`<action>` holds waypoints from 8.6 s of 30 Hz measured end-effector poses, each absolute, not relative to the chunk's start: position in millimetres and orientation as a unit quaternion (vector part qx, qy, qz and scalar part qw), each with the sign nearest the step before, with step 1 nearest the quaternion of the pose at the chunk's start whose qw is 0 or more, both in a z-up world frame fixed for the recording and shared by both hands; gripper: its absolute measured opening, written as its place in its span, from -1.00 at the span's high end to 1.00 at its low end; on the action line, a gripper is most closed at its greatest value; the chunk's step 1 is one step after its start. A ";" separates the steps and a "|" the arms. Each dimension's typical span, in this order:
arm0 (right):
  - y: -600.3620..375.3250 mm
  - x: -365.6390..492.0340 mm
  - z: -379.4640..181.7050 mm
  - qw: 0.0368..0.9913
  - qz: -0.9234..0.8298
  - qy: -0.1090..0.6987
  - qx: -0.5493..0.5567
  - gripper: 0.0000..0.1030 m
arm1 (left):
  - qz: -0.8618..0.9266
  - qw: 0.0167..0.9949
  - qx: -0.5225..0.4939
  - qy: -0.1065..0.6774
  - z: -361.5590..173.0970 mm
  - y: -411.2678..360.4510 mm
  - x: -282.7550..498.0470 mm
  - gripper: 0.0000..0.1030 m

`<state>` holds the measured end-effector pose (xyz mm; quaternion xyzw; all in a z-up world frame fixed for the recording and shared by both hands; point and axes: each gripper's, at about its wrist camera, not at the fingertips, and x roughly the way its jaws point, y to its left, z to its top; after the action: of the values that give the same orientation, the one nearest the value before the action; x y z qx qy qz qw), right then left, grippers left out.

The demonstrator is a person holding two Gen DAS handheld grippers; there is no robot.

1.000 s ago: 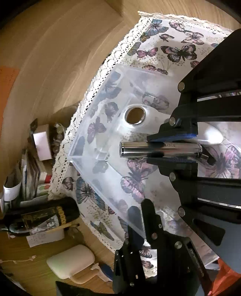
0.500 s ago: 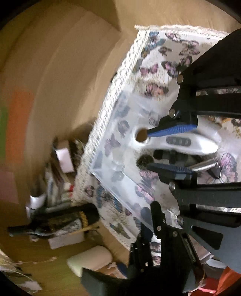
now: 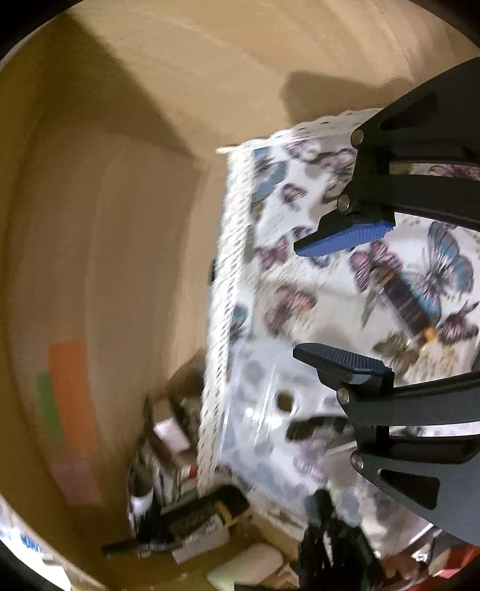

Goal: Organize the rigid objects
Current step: 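Carry the silver pen into the clear box and open the right tool, then grasp the black-and-orange cylinder with the right tool, then carry the black-and-orange cylinder into the clear box and release it, then move the right tool to the keys and grasp them, then carry the keys into the clear box and open the right tool, then move the right tool to the black USB dongle and grasp it, then carry the black USB dongle into the clear box and release it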

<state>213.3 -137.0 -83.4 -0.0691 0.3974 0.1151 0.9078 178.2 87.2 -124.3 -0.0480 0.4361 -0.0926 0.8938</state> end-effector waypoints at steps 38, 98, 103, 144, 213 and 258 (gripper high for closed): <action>-131.0 174.7 -78.0 0.921 0.135 0.363 -0.049 0.59 | -0.092 0.893 -0.047 0.437 -125.5 89.0 177.0 0.66; -84.2 183.0 -59.7 0.910 0.205 0.352 -0.083 0.09 | -0.092 0.893 -0.047 0.438 -127.3 89.5 177.2 0.66; -114.4 192.6 -61.6 0.919 0.165 0.355 -0.047 0.02 | -0.092 0.893 -0.046 0.439 -127.4 89.7 177.2 0.66; -147.9 184.9 -159.9 0.886 0.094 0.450 -0.062 0.81 | -0.090 0.892 -0.045 0.441 -127.9 88.8 178.7 0.66; -59.2 172.2 -87.2 0.887 0.224 0.380 -0.137 0.29 | -0.091 0.892 -0.045 0.440 -128.3 85.0 180.4 0.66; -146.0 104.3 -158.2 0.882 0.112 0.457 -0.025 0.20 | -0.091 0.889 -0.041 0.446 -129.9 85.2 178.9 0.66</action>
<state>104.3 -146.0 -158.2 -0.0254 0.4569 0.1116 0.8821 178.9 85.2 -129.9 -0.0408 0.4460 -0.0911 0.8895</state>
